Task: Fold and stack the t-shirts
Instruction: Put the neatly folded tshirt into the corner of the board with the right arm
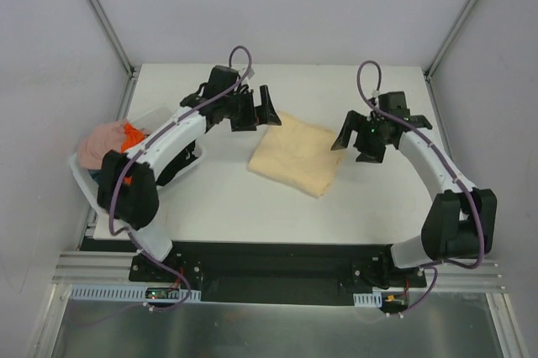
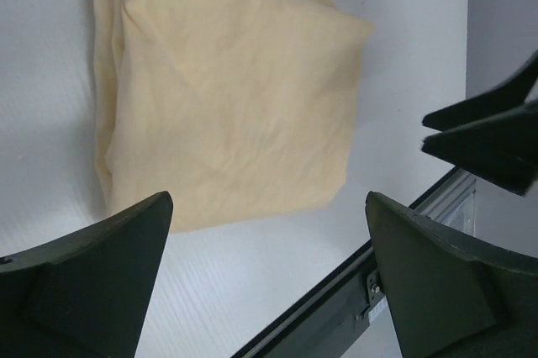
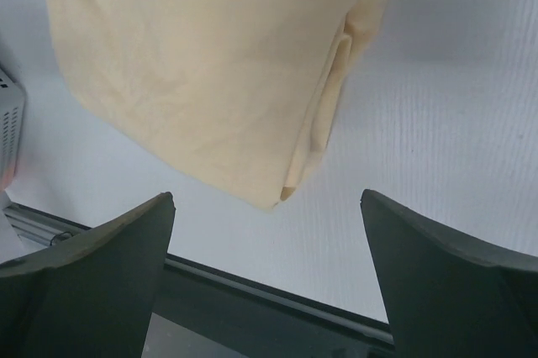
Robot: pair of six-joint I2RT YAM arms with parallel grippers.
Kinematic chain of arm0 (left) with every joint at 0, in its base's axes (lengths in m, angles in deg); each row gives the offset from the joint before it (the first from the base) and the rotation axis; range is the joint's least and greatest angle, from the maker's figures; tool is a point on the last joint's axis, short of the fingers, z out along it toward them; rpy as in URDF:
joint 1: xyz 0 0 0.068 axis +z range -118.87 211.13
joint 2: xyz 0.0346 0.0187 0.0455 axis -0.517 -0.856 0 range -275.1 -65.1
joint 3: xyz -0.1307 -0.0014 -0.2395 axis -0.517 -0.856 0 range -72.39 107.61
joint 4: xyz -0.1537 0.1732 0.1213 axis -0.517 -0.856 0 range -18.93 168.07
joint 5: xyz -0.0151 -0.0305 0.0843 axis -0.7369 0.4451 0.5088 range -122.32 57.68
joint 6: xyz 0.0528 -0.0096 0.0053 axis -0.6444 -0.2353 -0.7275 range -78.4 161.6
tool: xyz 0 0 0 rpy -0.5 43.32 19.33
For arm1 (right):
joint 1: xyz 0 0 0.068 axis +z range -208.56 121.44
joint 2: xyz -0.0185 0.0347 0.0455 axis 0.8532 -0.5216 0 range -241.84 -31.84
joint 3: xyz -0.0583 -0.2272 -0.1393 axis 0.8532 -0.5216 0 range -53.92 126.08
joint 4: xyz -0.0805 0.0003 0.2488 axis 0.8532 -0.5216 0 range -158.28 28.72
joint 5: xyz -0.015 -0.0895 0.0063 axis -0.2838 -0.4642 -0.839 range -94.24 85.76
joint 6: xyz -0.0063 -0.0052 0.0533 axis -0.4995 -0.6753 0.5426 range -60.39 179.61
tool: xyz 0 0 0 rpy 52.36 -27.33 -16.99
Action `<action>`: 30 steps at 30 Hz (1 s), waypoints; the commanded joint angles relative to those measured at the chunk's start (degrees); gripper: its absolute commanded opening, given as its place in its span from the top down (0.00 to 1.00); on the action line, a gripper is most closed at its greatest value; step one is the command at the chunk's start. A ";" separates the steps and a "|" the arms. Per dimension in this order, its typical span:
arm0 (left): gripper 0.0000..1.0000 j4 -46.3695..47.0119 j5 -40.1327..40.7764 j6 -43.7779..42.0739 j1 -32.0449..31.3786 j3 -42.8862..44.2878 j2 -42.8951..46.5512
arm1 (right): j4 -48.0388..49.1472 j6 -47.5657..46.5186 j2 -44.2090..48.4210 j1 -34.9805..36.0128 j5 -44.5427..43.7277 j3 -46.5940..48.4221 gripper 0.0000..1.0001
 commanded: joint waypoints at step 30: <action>0.01 1.30 14.36 2.64 -1.44 -29.97 31.73 | 1.02 3.86 -28.46 7.99 -22.21 14.08 0.92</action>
